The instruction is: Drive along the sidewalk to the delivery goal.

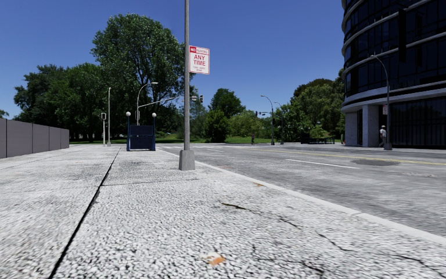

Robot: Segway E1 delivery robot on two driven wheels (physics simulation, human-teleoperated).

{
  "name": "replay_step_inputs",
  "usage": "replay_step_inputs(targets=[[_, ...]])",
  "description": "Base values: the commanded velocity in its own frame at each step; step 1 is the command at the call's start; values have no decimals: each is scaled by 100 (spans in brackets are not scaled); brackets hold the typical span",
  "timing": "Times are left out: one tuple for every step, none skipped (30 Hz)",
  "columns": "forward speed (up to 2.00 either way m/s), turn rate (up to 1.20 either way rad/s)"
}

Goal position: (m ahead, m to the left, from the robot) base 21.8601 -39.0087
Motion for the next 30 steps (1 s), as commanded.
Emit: replay_step_inputs(targets=[[0, 0], [0, 0], [0, 0], [0, 0], [0, 0], [0, 0], [0, 0], [0, 0], [0, 0], [0, 0], [0, 0], [0, 0], [0, 0], [0, 0], [0, 0], [0, 0], [0, 0], [0, 0], [0, 0], [0, 0], [0, 0], [0, 0], [0, 0], [0, 0], [0, 0], [0, 0], [0, 0], [0, 0], [0, 0], [0, 0]])
